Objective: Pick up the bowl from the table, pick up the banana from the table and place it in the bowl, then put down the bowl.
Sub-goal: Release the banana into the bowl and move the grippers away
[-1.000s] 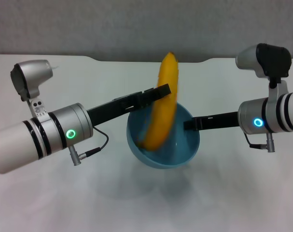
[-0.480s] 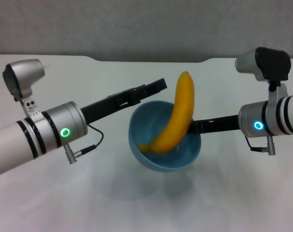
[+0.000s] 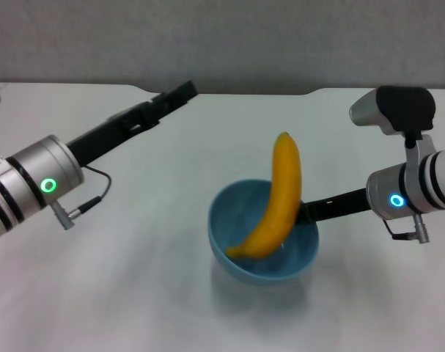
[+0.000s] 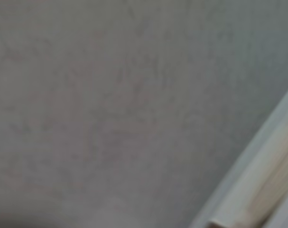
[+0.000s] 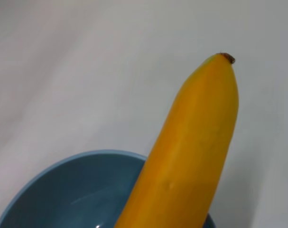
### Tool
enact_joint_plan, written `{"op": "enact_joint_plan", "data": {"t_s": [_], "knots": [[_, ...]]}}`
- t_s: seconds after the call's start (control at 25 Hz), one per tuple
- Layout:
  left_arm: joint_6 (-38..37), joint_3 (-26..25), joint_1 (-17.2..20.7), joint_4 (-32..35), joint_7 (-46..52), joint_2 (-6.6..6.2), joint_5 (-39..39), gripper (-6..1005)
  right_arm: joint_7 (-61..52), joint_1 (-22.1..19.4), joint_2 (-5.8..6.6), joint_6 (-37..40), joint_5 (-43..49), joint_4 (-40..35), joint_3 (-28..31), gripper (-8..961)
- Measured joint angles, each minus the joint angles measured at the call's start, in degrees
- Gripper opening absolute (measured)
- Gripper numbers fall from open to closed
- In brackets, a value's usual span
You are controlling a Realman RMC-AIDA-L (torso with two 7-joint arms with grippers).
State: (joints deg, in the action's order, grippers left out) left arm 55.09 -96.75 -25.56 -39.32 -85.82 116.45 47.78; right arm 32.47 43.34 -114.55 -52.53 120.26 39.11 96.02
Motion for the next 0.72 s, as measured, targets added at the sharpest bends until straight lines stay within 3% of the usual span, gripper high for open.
{"op": "enact_joint_plan", "data": {"t_s": [0.24,0.4,0.72], "knots": [[-9.36,-0.53,0.5,-0.93,-9.06,0.0,0.01,832,-1.7,3.3,0.39,-2.04,7.43,-1.38,1.91,46],[-14.03,-0.57,1.35,-1.31,-13.15,-0.03,0.15,831,-1.68,8.28,1.11,-4.21,13.86,-3.55,4.91,47],[-19.21,-0.64,2.17,-0.91,-16.26,0.09,-0.33,830,-1.3,11.5,-0.2,-2.78,17.64,-5.37,6.32,49]]}}
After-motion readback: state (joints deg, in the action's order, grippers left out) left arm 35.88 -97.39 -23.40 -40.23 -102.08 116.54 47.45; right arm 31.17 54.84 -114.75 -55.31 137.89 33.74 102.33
